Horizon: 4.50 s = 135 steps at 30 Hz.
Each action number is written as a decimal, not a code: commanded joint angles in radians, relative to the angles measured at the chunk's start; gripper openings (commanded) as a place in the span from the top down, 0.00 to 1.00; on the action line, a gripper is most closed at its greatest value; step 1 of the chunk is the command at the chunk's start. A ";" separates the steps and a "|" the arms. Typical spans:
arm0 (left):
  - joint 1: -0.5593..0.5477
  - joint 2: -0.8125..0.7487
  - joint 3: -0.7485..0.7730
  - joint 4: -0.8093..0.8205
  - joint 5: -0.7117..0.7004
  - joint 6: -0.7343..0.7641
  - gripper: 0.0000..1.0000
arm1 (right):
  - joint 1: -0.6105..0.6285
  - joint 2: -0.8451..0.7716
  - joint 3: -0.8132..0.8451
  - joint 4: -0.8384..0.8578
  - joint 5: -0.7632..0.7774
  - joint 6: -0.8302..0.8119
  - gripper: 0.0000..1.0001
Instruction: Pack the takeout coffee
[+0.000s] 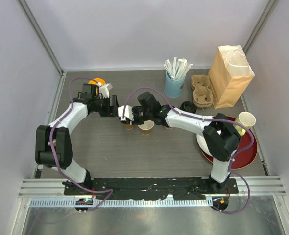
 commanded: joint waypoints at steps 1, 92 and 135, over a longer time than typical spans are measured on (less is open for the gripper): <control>0.006 -0.040 0.050 -0.004 0.073 0.012 0.29 | -0.005 0.044 -0.024 -0.136 0.044 0.033 0.66; 0.068 0.078 0.065 0.027 0.061 -0.086 0.50 | -0.028 0.223 0.095 -0.145 0.202 0.560 0.38; 0.036 0.111 0.071 -0.010 0.016 -0.066 0.84 | -0.027 0.154 0.009 -0.088 0.174 0.603 0.29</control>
